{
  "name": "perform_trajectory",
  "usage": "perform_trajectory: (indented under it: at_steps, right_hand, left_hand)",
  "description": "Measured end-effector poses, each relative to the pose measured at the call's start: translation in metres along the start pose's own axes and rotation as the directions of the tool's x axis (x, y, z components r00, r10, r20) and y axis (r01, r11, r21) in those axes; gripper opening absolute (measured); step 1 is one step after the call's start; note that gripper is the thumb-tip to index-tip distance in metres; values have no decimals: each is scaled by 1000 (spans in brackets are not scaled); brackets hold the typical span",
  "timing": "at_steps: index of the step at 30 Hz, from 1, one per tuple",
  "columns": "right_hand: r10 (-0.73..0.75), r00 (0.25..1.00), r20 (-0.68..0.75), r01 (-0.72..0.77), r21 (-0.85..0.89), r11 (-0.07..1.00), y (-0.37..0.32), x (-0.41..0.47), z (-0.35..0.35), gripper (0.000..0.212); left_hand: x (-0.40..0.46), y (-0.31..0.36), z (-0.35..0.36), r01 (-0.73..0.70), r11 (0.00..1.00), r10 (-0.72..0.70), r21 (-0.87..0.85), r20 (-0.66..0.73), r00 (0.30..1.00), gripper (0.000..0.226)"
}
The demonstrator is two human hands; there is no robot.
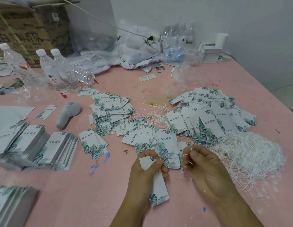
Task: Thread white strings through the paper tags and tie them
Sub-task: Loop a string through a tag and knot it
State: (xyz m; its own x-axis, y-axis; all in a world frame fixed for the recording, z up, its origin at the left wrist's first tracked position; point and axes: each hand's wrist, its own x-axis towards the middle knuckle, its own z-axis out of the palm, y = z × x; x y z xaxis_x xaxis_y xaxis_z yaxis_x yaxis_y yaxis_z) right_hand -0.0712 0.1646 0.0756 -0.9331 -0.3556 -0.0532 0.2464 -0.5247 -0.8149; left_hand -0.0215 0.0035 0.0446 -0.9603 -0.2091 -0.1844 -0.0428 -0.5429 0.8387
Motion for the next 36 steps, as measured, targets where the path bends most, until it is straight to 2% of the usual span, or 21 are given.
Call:
perform_trajectory:
  at_steps: [2, 5, 8, 12, 17, 22, 28, 32, 36]
  right_hand:
    - [-66, 998, -21, 67, 30, 997, 0, 4, -4, 22]
    - [-104, 994, -37, 106, 64, 992, -6, 5, -9, 26]
    - [-98, 993, -73, 88, -122, 989, -5, 3, -9, 18]
    - [-79, 997, -25, 59, -449, 892, 5, -2, -3, 12]
    - [-28, 998, 55, 58, -681, 730, 17, -3, 5, 22]
    - [-48, 998, 51, 70, -757, 650, 22, -1, 11, 19]
    - [-91, 994, 54, 99, -769, 632, 22, 0, 16, 16]
    - [-124, 989, 77, 136, -791, 596, 18, 0, 17, 26]
    - [-130, 989, 75, 139, -782, 608, 15, 0, 18, 28]
  left_hand:
    - [0, -2, 1, -7, 1000, 7, 21, 3, 1000, 13]
    - [1, -7, 2, 9, 1000, -9, 16, 6, 1000, 35]
    - [0, -11, 2, 7, 999, -7, 32, 5, 1000, 47]
    - [0, -16, -1, -41, 990, 41, 132, -1, 999, 32]
    - [-2, -16, -2, -175, 915, 194, 363, -14, 981, 23]
    - [-7, -13, 3, -214, 888, 250, 407, -35, 968, 22]
    - [-11, -13, 7, -257, 876, 296, 408, -34, 955, 19]
    - [-12, -9, 7, -278, 876, 304, 393, -2, 953, 23]
    - [-10, -7, 9, -272, 892, 269, 360, 59, 961, 18]
